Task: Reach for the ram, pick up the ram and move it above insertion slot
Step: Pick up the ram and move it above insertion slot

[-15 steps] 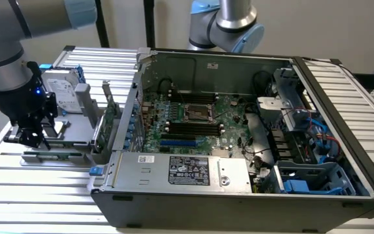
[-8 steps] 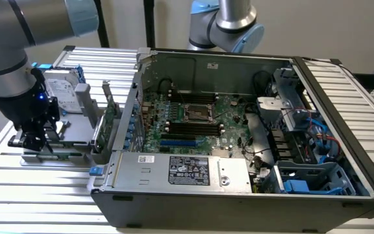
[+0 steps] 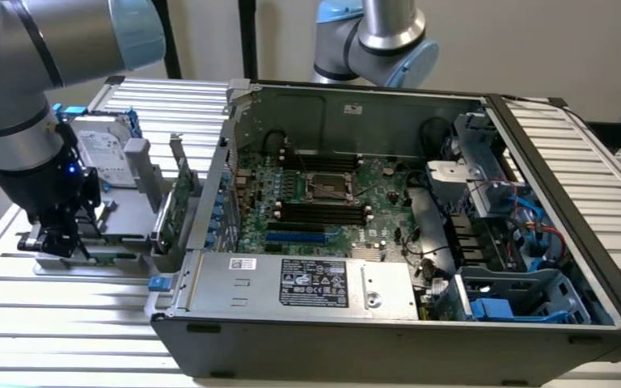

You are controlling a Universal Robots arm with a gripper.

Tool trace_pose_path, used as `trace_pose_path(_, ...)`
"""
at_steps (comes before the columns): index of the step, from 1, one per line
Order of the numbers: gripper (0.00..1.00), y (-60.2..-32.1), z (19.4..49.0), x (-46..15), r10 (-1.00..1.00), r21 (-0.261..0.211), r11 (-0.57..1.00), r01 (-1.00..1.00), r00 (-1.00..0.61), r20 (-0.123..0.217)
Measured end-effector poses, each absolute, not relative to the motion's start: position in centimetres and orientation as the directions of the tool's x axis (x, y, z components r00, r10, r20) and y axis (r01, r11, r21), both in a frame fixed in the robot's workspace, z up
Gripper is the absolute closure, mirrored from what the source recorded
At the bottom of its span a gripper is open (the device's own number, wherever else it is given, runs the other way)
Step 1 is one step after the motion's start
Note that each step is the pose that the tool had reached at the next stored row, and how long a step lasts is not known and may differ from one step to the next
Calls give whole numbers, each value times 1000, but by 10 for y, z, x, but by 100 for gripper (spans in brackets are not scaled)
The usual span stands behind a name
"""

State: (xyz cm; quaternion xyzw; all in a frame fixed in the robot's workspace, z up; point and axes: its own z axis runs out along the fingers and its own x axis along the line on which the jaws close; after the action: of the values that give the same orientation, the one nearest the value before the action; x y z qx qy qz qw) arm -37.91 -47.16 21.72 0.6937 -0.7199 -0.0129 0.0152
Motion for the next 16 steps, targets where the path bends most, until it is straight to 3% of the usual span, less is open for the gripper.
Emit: trace_pose_path(16,58,-475,201,-379,-1000,40,23,-999,-23,4)
